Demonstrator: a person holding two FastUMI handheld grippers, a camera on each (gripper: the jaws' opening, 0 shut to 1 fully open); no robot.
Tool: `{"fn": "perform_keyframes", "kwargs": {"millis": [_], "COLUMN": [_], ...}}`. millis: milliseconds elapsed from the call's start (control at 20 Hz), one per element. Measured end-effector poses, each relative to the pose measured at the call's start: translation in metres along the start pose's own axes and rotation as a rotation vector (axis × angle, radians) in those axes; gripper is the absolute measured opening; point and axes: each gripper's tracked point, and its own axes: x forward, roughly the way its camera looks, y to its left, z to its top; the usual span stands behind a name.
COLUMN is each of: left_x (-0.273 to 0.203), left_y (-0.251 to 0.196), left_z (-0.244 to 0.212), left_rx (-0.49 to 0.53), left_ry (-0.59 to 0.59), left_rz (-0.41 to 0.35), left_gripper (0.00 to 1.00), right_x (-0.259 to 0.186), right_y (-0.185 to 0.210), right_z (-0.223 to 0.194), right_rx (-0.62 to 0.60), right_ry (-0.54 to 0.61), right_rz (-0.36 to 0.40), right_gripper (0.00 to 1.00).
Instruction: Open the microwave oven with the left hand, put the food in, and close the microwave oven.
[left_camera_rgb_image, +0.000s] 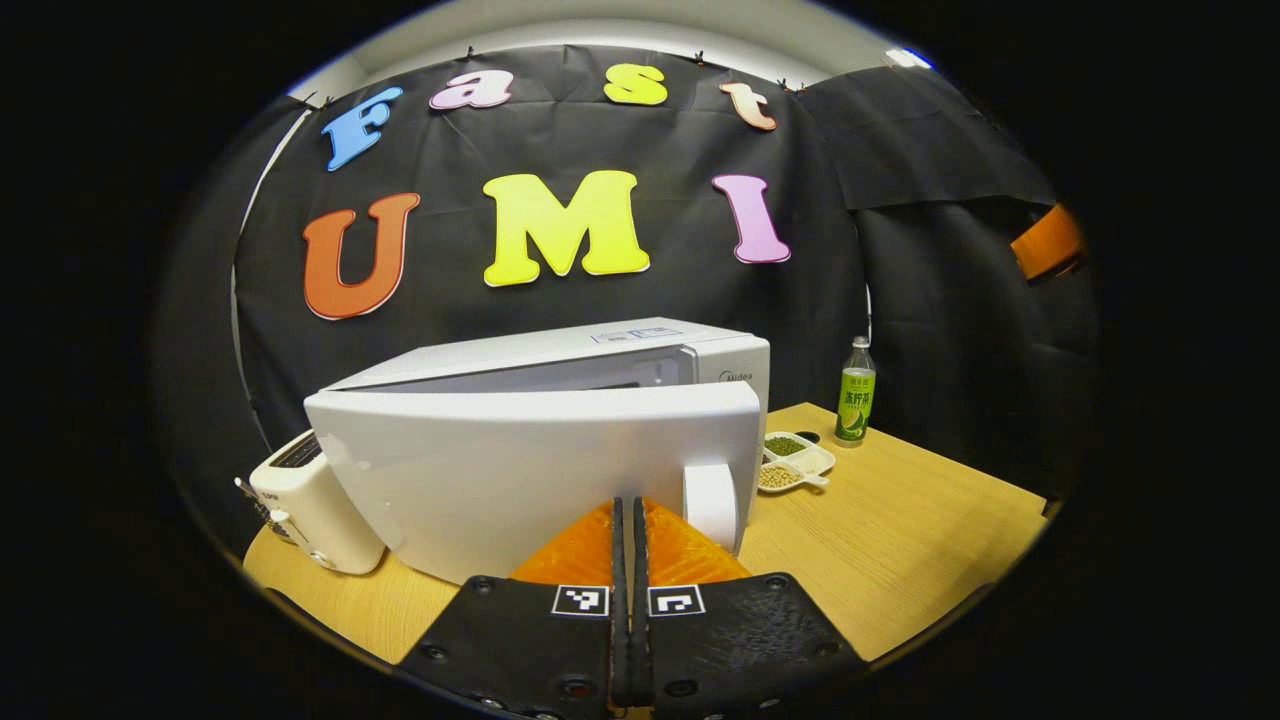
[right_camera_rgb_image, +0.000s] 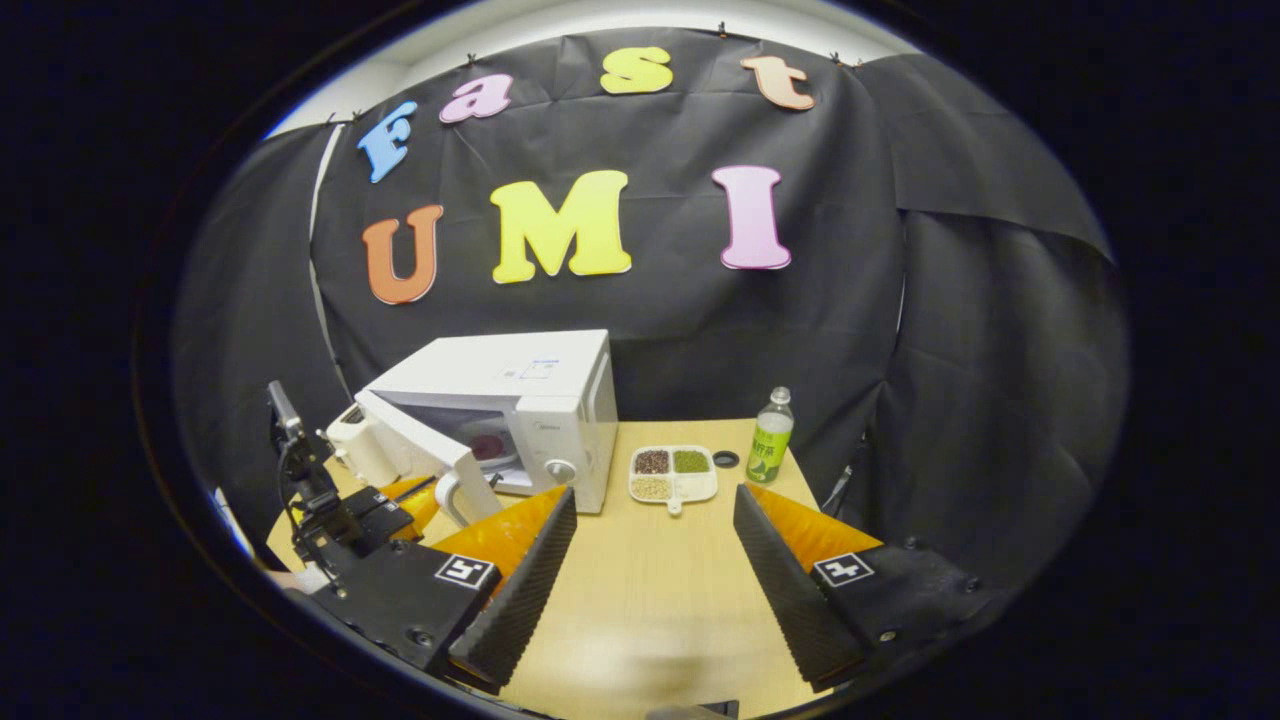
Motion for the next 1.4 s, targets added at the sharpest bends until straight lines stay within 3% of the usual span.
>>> {"fn": "perform_keyframes", "kwargs": {"millis": [600,950,1000,1050,1100,1150,1200,1400], "left_x": [0.072,0.081,0.082,0.083,0.089,0.094,0.088,0.083], "left_y": [-0.005,-0.003,-0.003,-0.004,-0.004,-0.003,-0.004,-0.007], "left_z": [0.011,0.009,0.010,0.010,0.013,0.004,0.008,0.008], "left_rx": [-0.025,-0.017,-0.020,-0.019,-0.010,-0.017,-0.010,-0.012], "left_ry": [0.013,0.018,0.016,0.016,0.003,0.053,0.018,0.052], "left_rz": [0.020,0.053,0.053,0.055,0.054,0.064,0.070,0.070], "left_gripper": [0.00,0.00,0.00,0.00,0.00,0.00,0.00,0.00], "right_x": [0.020,0.027,0.026,0.025,0.026,0.025,0.023,0.021], "right_y": [-0.012,-0.019,-0.018,-0.016,-0.016,-0.016,-0.014,-0.008], "right_z": [-0.011,-0.010,-0.009,-0.008,-0.010,-0.011,-0.010,-0.010], "right_rx": [0.029,0.043,0.048,0.054,0.052,0.052,0.050,0.043], "right_ry": [0.048,0.048,0.047,0.044,0.047,0.049,0.048,0.044], "right_rz": [0.023,0.034,0.040,0.048,0.047,0.049,0.050,0.053], "right_gripper": [1.00,1.00,0.92,1.00,1.00,0.92,1.00,1.00]}}
